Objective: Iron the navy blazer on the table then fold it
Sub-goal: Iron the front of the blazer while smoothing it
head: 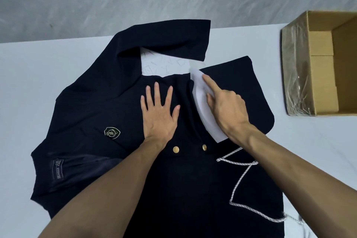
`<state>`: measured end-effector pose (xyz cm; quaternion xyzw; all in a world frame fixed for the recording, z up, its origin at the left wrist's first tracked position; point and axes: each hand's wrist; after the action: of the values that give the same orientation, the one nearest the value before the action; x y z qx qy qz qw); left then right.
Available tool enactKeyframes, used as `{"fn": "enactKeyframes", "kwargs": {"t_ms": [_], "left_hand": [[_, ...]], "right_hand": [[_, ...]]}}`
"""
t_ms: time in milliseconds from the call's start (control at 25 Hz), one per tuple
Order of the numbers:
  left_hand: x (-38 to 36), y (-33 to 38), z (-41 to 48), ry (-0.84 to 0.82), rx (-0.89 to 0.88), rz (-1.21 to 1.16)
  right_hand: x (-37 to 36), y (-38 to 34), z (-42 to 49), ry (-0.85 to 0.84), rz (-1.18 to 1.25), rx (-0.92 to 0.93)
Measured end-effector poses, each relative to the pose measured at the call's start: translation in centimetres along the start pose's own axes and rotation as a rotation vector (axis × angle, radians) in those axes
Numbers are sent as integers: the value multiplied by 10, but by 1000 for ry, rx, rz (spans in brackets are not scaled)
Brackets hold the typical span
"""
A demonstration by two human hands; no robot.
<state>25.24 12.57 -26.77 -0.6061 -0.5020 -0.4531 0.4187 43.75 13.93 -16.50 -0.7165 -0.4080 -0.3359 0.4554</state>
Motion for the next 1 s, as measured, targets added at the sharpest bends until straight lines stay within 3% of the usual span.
{"fn": "enactKeyframes", "kwargs": {"t_ms": [240,440,600,720,1000], "left_hand": [[-1,0,0,4,1,-4],[0,0,1,3,16,16],[1,0,-1,-1,6,7],[1,0,0,-10,13,7],[3,3,0,-46,32,39]], "right_hand": [[41,54,6,86,16,-219],[31,1,-8,8,141,-77],[-10,-33,-9,-87,-29,44],[-13,-20,-3,-27,-108,-14],[25,40,9,95,-38,-165]]}}
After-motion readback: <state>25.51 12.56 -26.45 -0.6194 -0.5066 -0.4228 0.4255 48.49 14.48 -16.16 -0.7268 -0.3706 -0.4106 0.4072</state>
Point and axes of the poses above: each hand's wrist, its own z-axis towards the middle knuckle, its own x-axis out of the back of the hand, y = z × x, and after that the axes turned 8 degrees about z, right-handed
